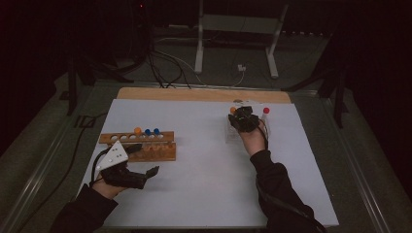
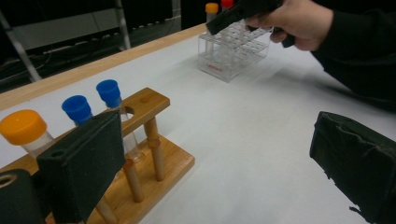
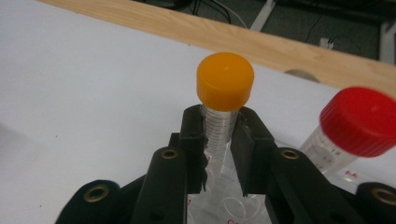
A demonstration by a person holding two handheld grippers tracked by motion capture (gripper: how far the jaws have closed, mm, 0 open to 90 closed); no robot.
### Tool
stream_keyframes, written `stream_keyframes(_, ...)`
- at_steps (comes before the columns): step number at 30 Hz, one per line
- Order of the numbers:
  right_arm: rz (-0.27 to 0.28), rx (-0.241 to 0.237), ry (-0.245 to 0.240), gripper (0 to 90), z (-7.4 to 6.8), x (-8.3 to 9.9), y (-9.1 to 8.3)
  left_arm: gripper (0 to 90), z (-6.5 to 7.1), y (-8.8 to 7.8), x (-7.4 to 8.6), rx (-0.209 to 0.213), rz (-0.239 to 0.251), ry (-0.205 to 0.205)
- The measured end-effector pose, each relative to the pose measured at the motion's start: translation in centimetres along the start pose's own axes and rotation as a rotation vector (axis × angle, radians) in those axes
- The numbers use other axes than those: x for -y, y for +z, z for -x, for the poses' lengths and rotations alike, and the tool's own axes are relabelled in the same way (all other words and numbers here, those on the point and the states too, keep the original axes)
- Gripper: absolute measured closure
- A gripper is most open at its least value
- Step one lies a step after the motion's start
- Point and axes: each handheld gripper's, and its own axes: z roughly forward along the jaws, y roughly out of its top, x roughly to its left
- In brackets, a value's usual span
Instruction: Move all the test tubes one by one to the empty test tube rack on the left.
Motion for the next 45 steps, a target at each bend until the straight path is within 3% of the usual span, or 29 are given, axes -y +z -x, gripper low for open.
stream_keyframes(23, 0.105, -0.004, -0.106, 74.5, -1.3, -2.8, -5.8, 4.0, 0.4, 0.3, -0.5, 0.031, -0.005, 0.007)
stream_keyframes(29, 0.119, -0.060, -0.117, 74.5, -2.0, -2.6, -7.4, 4.0, 0.7, 0.6, -0.8, 0.050, -0.010, 0.012)
stream_keyframes(33, 0.111, -0.089, -0.152, 74.4, -2.7, -2.0, -8.2, 4.0, 0.9, 0.8, -1.0, 0.059, -0.013, 0.015)
stream_keyframes(45, 0.092, -0.189, -0.197, 74.5, -4.4, 1.1, -10.6, 4.1, 1.5, 1.8, -1.9, 0.102, -0.026, 0.026)
